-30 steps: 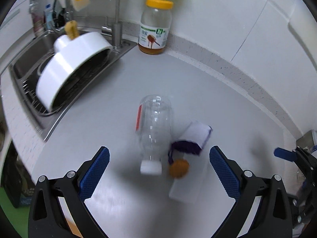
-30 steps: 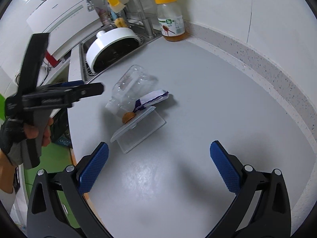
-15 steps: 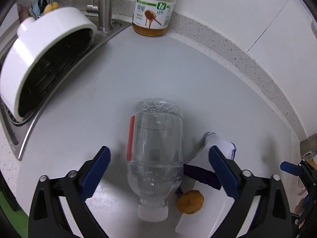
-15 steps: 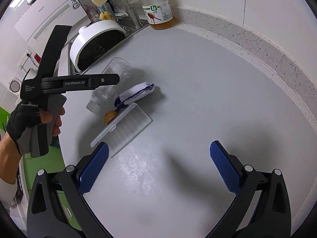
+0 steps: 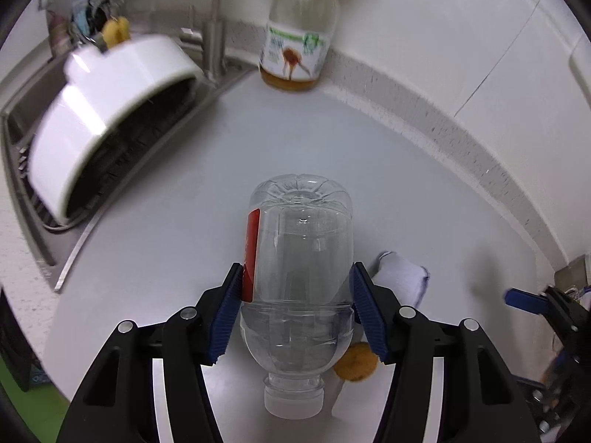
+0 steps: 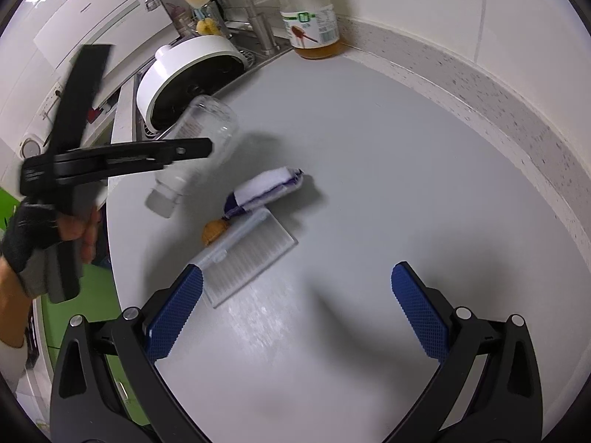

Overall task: Collect trash
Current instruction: 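Grasp the white-and-purple cloth pouch with the right gripper while the left gripper lifts the bottle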

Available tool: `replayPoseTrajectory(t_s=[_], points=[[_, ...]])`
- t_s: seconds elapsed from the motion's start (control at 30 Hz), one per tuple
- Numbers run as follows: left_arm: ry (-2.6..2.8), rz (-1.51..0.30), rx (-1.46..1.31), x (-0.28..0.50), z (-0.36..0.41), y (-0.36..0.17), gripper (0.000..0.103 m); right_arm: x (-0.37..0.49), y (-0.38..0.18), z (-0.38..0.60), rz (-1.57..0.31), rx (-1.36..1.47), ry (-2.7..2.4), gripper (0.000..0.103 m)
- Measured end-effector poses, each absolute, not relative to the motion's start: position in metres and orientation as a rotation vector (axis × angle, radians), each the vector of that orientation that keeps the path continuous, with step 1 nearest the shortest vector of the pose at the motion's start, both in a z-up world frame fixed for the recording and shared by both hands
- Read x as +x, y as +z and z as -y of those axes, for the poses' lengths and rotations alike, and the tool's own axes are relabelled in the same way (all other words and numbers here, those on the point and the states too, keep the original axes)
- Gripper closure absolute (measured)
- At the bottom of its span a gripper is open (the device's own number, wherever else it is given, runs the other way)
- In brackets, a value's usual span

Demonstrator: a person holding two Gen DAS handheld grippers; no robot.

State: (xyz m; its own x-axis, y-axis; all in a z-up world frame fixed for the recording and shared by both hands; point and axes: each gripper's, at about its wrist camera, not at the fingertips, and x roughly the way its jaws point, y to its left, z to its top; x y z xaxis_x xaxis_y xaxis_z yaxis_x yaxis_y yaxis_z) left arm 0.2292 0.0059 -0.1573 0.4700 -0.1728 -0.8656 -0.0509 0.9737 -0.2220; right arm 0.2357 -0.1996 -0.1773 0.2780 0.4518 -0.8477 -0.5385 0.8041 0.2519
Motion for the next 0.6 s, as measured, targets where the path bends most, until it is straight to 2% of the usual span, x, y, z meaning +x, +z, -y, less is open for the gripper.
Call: replayPoseTrajectory(t_s=[0.27, 0.5, 0.57, 0.6], points=[[-0.046, -1.000, -0.254, 0.188, -0.024, -0.116, 0.046, 0.259, -0.184, 0.163, -1.106, -0.146, 0.709, 0.003], [-0.024, -0.995, -0.296, 0.174, -0.043, -0.121, 0.046, 0.283, -0.208, 0.138, -1.161, -0.128, 0.721, 0.005], [-0.019, -0.995, -0.308, 0.171, -0.048, -0.124, 0.046, 0.287, -0.214, 0.136, -1.176, -0.135, 0.710, 0.020], [-0.015, -0.996, -0.313, 0.170, -0.049, -0.125, 0.046, 0.288, -0.216, 0.135, -1.180, -0.136, 0.708, 0.033]])
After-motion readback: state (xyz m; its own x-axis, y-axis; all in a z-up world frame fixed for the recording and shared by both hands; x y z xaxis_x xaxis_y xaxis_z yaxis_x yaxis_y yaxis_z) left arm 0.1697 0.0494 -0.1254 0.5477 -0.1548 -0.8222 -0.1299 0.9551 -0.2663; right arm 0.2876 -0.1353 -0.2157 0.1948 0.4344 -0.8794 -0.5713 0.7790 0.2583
